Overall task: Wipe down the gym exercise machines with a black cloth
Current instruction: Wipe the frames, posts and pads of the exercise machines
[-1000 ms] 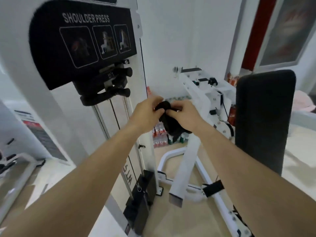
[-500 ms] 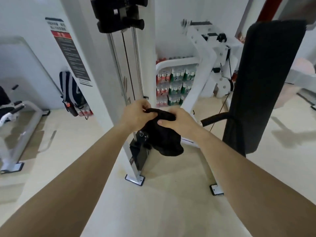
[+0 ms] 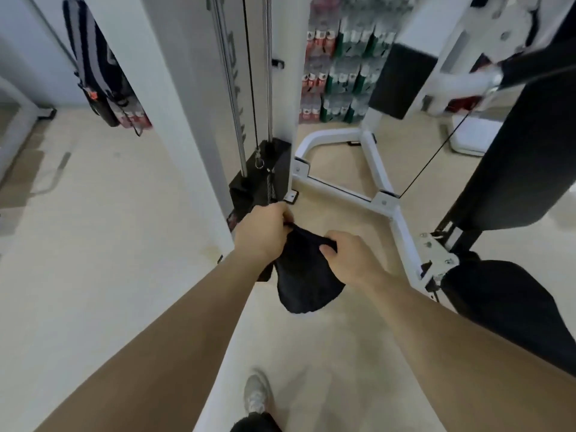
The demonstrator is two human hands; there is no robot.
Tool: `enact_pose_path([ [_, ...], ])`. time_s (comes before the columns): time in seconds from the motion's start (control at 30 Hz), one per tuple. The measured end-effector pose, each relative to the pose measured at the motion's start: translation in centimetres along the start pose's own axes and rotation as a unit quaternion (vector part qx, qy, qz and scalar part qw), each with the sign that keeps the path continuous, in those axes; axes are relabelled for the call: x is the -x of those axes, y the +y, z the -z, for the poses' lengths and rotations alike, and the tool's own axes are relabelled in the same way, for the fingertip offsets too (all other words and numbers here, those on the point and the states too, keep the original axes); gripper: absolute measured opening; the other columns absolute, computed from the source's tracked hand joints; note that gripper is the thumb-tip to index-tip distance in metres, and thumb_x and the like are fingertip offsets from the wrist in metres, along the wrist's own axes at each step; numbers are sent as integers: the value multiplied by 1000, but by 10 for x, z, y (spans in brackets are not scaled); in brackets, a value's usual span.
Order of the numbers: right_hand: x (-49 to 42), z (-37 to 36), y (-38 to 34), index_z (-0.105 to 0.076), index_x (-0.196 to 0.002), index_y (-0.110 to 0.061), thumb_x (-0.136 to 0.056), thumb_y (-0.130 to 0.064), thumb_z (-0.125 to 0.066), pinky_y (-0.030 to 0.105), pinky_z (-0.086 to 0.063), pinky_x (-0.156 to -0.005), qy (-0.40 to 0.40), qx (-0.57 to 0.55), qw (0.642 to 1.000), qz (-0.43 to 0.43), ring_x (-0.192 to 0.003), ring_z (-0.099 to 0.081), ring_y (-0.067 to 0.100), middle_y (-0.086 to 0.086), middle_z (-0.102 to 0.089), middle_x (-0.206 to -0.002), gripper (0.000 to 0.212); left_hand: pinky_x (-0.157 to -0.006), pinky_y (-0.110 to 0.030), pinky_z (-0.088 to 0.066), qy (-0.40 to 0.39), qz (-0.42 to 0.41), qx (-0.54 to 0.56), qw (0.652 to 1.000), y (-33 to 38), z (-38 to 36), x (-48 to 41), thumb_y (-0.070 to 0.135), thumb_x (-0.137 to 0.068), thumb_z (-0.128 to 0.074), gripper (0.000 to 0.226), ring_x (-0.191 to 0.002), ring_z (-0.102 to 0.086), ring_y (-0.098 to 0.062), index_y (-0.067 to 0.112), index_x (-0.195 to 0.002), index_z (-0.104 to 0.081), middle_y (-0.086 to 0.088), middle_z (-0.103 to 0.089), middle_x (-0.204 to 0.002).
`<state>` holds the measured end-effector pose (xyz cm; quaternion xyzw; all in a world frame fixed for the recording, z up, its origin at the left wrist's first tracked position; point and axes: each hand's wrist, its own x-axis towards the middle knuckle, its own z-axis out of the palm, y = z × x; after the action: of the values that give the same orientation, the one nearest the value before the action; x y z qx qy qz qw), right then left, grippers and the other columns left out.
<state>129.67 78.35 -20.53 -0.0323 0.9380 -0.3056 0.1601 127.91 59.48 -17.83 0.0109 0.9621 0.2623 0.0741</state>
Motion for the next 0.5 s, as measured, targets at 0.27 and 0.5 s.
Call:
enact_pose_path([
  [0.27,-143,-146,135,-69,-97,-18,-95,-18,-54,35,-50,-78,84,22,996,-22,-87,-63,22,-1,-71,-91,15,-79,-41,-54,-28,-4,-60,998,-112,-194,-100,25,-99,-52,15,-90,-61,-30,26,-111,-61,-5,-64,-102],
  [0.5,-288,-229,233,-68,-95,-19,-97,-27,-52,32,-44,-65,160,109,980,-38,-86,-59,25,4,-62,-93,18,-78,-43,-55,-55,12,28,998,-185,-321,-214,23,-98,-51,19,-93,-62,-31,28,-112,-63,-7,-63,-102],
])
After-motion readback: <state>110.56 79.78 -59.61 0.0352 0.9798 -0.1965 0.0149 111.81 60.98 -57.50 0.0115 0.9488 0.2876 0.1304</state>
